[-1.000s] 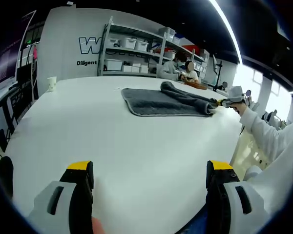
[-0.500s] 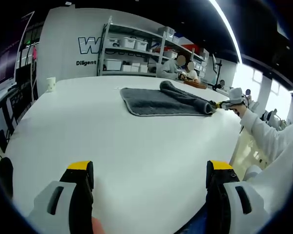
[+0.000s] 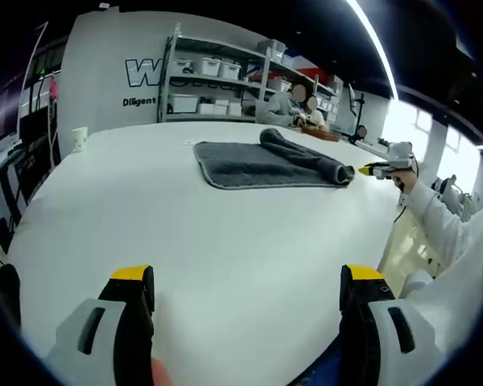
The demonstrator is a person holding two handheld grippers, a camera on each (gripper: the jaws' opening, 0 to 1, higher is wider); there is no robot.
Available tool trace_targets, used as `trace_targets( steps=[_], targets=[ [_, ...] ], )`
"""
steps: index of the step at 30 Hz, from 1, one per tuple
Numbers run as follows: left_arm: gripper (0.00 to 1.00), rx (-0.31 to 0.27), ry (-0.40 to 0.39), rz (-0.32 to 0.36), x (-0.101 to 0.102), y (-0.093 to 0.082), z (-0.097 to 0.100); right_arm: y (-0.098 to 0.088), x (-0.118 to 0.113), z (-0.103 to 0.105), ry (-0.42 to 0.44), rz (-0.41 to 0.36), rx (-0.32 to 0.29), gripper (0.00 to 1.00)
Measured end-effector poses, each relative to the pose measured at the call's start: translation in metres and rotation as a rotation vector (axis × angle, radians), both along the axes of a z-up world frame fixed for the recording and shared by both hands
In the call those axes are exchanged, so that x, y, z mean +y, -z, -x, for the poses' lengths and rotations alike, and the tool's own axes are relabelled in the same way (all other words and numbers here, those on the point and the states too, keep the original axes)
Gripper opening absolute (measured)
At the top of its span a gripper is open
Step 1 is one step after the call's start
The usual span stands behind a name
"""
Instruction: Open the folded towel by lifting each exposed corner and separating the folded layers until the towel lies flat within the target outline without major curled edges
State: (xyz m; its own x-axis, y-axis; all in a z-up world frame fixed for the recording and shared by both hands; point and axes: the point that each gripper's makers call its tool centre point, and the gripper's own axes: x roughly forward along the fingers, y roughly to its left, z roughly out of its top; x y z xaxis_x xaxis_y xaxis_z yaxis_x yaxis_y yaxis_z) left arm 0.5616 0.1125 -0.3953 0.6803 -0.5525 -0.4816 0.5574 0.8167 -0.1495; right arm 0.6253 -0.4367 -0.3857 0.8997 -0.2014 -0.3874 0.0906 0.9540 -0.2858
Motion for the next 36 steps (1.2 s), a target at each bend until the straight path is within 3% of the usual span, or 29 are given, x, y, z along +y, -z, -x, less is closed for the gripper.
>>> trace_targets(
  steps=[11, 16, 23, 27, 36],
  targets=[
    [0.95, 0.009, -0.01, -0.019, -0.001, 0.002, -0.001, -0.004, 0.052, 0.015, -0.108, -0.057, -0.003, 0.33],
    [0.95, 0.012, -0.009, -0.032, -0.004, 0.002, -0.003, -0.012, 0.08, 0.019, -0.138, -0.153, -0.026, 0.39],
    [0.95, 0.021, 0.019, -0.02, -0.013, 0.002, -0.001, -0.018, 0.118, 0.02, -0.217, -0.194, -0.012, 0.51],
    [0.95, 0.013, 0.016, -0.023, -0.014, -0.002, -0.002, -0.019, 0.133, 0.021, -0.252, -0.194, 0.005, 0.58],
    [0.95, 0.016, 0.02, -0.048, -0.022, -0.003, -0.002, -0.032, 0.155, 0.023, -0.306, -0.222, -0.029, 0.7]
  ],
)
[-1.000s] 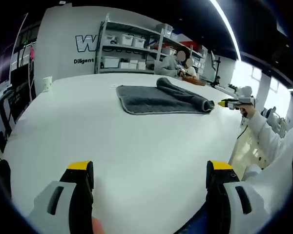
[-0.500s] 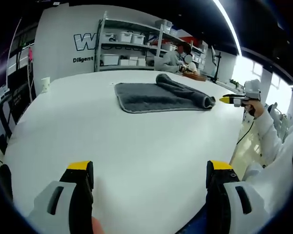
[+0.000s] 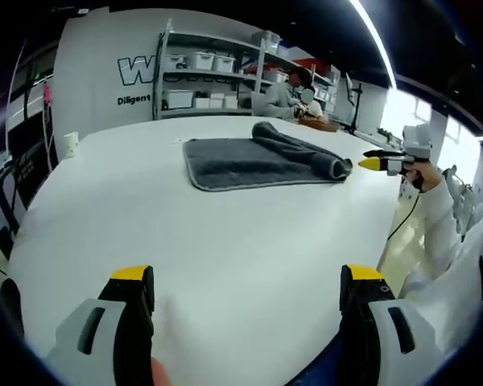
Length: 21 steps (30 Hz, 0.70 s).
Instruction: Open the folded towel by lifting each exposed corner and separating the folded layers until the towel lies flat within the target outline without major curled edges
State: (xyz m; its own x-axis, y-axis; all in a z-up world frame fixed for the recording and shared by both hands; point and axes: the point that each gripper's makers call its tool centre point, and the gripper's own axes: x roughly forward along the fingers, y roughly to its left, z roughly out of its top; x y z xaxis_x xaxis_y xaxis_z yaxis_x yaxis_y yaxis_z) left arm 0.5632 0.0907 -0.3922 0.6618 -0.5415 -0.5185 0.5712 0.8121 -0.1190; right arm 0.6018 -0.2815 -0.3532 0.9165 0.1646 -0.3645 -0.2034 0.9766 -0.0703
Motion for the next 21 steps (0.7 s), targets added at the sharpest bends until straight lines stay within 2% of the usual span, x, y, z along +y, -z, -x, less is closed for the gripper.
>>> trace_targets(
  steps=[4, 7, 21],
  targets=[
    [0.95, 0.005, 0.01, 0.001, -0.005, 0.0, 0.0, -0.004, 0.01, 0.003, -0.031, 0.0, -0.005, 0.72],
    [0.95, 0.008, 0.016, -0.001, -0.008, 0.0, 0.0, -0.007, 0.012, 0.003, -0.038, -0.007, -0.007, 0.78],
    [0.95, 0.012, 0.034, 0.0, -0.018, -0.002, 0.001, -0.003, 0.028, 0.008, -0.091, -0.005, 0.013, 0.89]
  ],
)
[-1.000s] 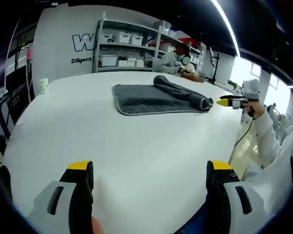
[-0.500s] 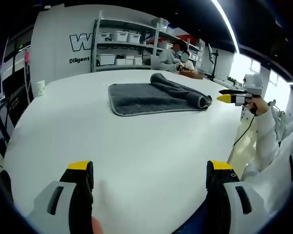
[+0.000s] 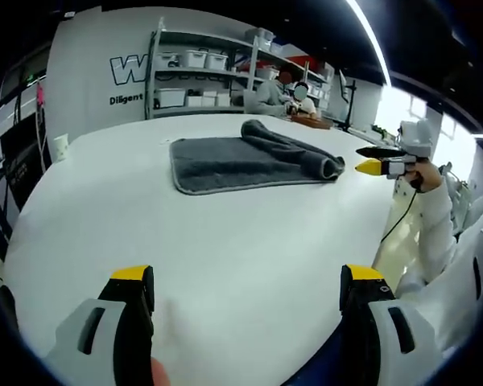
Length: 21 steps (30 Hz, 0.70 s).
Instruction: Open the folded towel by lifting each exposed corner and separating the folded layers until the towel lies flat within the target outline without major curled edges
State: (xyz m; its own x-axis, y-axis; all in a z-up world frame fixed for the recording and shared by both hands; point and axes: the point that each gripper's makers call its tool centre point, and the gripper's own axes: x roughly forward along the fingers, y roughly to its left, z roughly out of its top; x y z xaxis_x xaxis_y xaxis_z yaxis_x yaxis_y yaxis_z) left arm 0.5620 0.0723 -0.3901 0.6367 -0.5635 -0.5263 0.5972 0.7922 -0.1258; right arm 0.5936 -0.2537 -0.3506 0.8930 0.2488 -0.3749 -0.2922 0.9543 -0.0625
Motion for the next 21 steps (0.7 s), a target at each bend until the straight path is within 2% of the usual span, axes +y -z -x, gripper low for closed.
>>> trace_targets(
  steps=[12, 21],
  targets=[
    [0.95, 0.016, 0.014, -0.002, -0.007, 0.003, -0.001, -0.013, -0.001, 0.007, 0.004, -0.017, -0.013, 0.93],
    [0.95, 0.018, 0.02, 0.001, -0.007, 0.002, 0.0, -0.011, 0.005, 0.008, -0.01, -0.025, 0.004, 0.95]
  ],
)
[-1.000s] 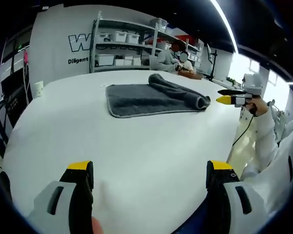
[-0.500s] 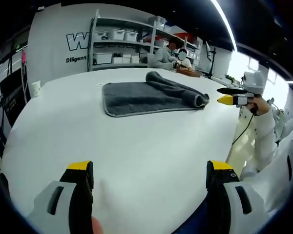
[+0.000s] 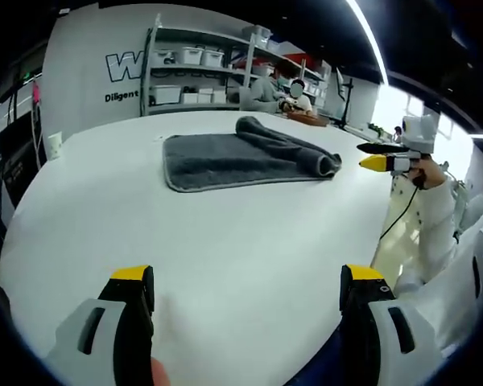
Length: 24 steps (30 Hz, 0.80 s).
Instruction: Open the folded towel by lifting each exposed corner and separating the folded layers until the towel lies flat within the target outline without major curled edges
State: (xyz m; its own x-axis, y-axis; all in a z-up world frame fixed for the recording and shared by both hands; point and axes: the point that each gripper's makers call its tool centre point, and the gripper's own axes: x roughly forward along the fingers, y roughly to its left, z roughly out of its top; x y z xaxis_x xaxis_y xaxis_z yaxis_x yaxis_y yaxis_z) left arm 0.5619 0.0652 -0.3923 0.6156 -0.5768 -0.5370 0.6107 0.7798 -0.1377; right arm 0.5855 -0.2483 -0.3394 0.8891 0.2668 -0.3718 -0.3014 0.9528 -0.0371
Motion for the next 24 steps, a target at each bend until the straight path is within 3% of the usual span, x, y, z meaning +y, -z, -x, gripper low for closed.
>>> trace_targets(
  steps=[2, 24],
  targets=[
    [0.95, -0.003, -0.005, 0.003, 0.002, -0.001, 0.0, 0.0, 0.002, 0.0, -0.001, -0.01, 0.011, 1.0],
    [0.94, -0.001, -0.006, 0.027, -0.005, -0.003, -0.004, -0.008, -0.007, 0.002, 0.02, -0.014, 0.0, 0.99]
  ],
)
